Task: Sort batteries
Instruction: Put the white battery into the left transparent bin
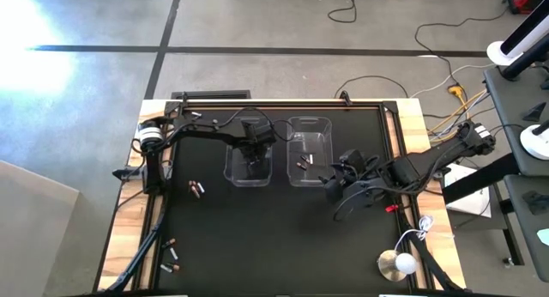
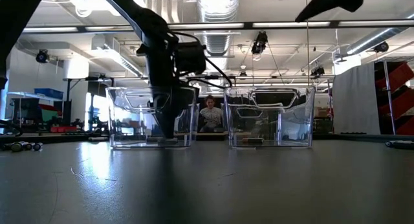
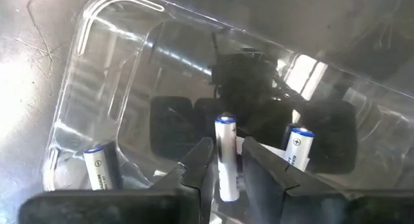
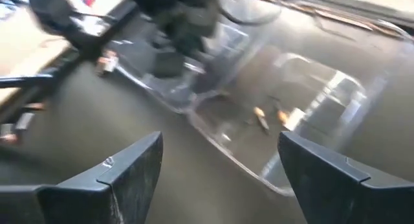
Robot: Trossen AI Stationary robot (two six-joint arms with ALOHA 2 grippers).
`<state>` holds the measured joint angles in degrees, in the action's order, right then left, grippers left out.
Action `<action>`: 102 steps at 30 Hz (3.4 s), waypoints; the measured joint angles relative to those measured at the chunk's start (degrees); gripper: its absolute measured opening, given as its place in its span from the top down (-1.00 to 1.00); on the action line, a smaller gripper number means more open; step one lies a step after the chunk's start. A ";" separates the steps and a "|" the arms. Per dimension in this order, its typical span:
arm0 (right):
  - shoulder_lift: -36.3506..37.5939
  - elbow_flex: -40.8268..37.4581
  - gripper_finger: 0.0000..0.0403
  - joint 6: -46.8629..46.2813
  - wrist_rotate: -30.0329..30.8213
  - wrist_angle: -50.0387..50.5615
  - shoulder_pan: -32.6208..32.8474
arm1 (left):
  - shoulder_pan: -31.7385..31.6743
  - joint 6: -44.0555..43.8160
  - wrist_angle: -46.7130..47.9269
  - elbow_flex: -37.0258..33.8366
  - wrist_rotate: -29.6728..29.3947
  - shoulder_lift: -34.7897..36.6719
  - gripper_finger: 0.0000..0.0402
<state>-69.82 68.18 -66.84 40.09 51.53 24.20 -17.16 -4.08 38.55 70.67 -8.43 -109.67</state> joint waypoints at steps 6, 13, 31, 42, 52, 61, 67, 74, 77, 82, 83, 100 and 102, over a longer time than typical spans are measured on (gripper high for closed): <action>0.01 0.11 -0.41 -30.08 -9.13 23.84 -1.42 | 0.01 -1.58 0.18 -0.06 0.13 3.43 0.67; 2.33 -7.27 -0.41 -52.18 -12.19 27.15 -1.58 | 0.01 -3.47 1.60 0.51 -1.07 8.35 0.64; 1.66 -25.01 -0.13 -60.05 -30.09 14.11 -7.57 | -0.10 -5.48 -4.37 -2.42 -3.21 35.53 0.06; 1.51 -30.94 0.00 -55.72 -29.97 9.02 -23.04 | -0.10 0.71 -3.59 -5.12 -7.66 44.09 0.04; 1.53 -33.40 0.02 -59.62 -30.01 6.59 -26.67 | -0.19 0.66 -5.39 -14.98 -7.76 49.87 0.04; 1.53 -36.24 0.11 -59.68 -30.03 2.59 -28.21 | -0.31 0.86 -7.50 -16.98 -7.10 49.99 0.04; 1.46 -37.54 0.14 -61.11 -30.01 0.87 -28.36 | -0.37 4.13 -8.08 -16.04 -4.18 49.99 0.04; 1.44 -38.53 0.21 -60.63 -30.00 -0.49 -28.37 | -2.45 5.09 -11.32 -16.00 -4.17 50.01 0.04; 1.46 -38.81 0.27 -60.63 -29.92 -0.94 -28.36 | -3.29 4.94 -11.75 -16.00 -2.87 50.08 0.04; 1.46 -39.03 0.41 -60.00 -29.87 -0.92 -28.36 | -4.46 4.86 -12.01 -16.00 16.33 50.06 0.04; 1.46 -39.06 0.44 -59.78 -29.87 -0.90 -28.36 | -4.42 4.89 -12.31 -16.00 19.40 50.04 0.04; 1.36 -38.07 0.74 -56.38 -30.07 -2.45 -28.36 | -4.45 6.78 -12.79 -15.95 25.97 50.54 0.04; 1.36 -37.53 0.73 -55.54 -30.72 -2.80 -28.36 | -4.47 6.80 -12.79 -15.95 25.97 50.54 0.04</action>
<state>-68.47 30.65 -122.38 9.37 48.74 -4.16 -21.63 2.72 25.76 54.72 17.54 -59.13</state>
